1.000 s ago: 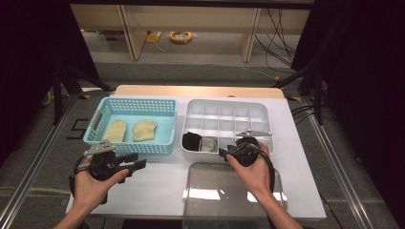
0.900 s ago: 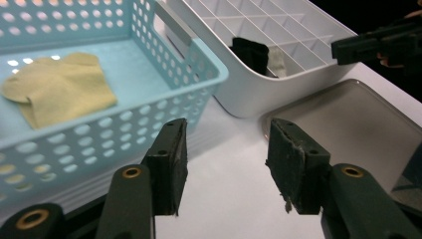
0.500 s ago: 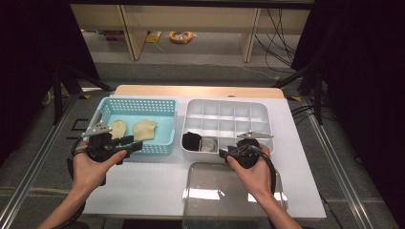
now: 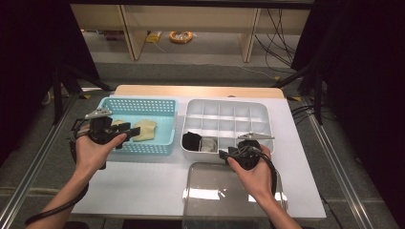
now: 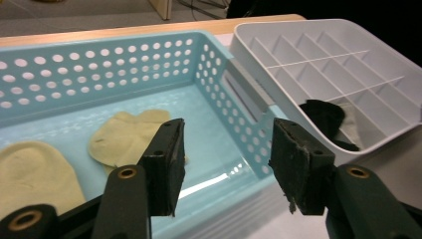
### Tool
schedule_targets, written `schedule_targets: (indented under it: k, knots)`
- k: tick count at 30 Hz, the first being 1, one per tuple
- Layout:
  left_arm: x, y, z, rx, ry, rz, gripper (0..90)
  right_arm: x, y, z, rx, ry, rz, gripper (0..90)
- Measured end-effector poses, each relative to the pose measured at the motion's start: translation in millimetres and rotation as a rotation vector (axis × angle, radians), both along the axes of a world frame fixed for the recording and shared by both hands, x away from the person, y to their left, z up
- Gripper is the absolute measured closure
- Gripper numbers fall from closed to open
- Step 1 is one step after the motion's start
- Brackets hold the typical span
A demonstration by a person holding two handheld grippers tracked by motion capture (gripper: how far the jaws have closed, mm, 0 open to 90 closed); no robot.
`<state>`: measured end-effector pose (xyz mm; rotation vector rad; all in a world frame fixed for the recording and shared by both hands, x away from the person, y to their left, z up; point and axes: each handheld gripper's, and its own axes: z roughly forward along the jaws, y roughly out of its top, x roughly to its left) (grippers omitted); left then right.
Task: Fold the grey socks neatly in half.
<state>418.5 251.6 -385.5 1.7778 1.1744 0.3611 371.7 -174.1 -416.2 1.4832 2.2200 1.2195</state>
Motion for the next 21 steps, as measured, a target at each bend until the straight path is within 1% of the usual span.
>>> schedule_targets:
  k: [1, 2, 3, 4, 5, 6, 7, 8, 9, 10, 11, 12, 14, 15, 19, 20, 21]
  knots:
    - [4.3, 0.3, -0.7, 0.002, 0.004, 0.002, 47.1, 0.0, 0.2, -0.3, -0.003, -0.001, -0.002, 56.6]
    - [8.7, 0.1, -1.8, 0.001, 0.009, 0.008, 46.9, -1.2, 2.3, -0.6, 0.026, 0.021, -0.012, 56.6]
    - [12.9, 0.7, -2.8, 0.005, 0.022, 0.013, 46.9, -1.5, 2.2, -0.5, 0.037, 0.022, -0.007, 56.6]
    - [17.4, 1.7, -4.4, 0.013, 0.029, 0.014, 46.8, -1.5, 2.0, -0.6, 0.038, 0.022, -0.006, 56.6]
    - [21.8, 1.2, -6.6, 0.011, 0.037, 0.027, 46.7, -1.6, 2.0, -0.6, 0.039, 0.023, -0.006, 56.6]
    - [26.6, 2.0, -8.9, 0.020, 0.045, 0.028, 46.6, -1.8, 2.1, -0.6, 0.040, 0.028, -0.007, 56.5]
    - [31.2, 3.0, -11.3, 0.031, 0.056, 0.030, 46.5, -1.7, 2.4, -0.9, 0.032, 0.028, -0.012, 56.5]
    - [36.1, 2.7, -14.2, 0.022, 0.065, 0.041, 46.4, -1.5, 2.1, -1.1, 0.015, 0.019, -0.014, 56.6]
    - [40.6, 4.7, -16.6, 0.055, 0.079, 0.036, 46.2, -1.3, 2.1, -1.3, 0.021, 0.021, -0.009, 56.5]
    - [45.0, 5.1, -19.1, 0.067, 0.096, 0.036, 46.0, -2.4, 3.2, -0.9, 0.035, 0.035, -0.017, 56.5]
    - [49.2, 4.8, -22.1, 0.069, 0.106, 0.044, 46.0, -2.2, 2.7, -0.9, 0.040, 0.030, -0.004, 56.5]
    - [54.1, 6.3, -24.5, 0.097, 0.132, 0.035, 46.0, -2.2, 2.8, -1.0, 0.038, 0.030, -0.005, 56.5]
    - [60.3, 7.3, -28.4, 0.120, 0.155, 0.031, 46.2, -0.6, 1.6, -2.4, 0.022, 0.016, -0.003, 56.5]
    - [63.1, 6.9, -30.8, 0.127, 0.161, 0.038, 46.4, -1.1, 1.6, -2.2, 0.024, 0.022, -0.004, 56.5]
    - [73.9, 5.9, -36.9, 0.162, 0.216, 0.049, 47.1, -1.0, 1.7, -2.0, 0.024, 0.022, -0.006, 56.5]
    - [76.8, 5.9, -37.9, 0.170, 0.227, 0.055, 47.5, -0.8, 1.7, -2.3, 0.024, 0.015, -0.001, 56.5]
    - [78.5, 5.7, -38.5, 0.177, 0.242, 0.055, 47.5, -2.7, 3.3, -1.2, 0.045, 0.036, -0.007, 56.5]
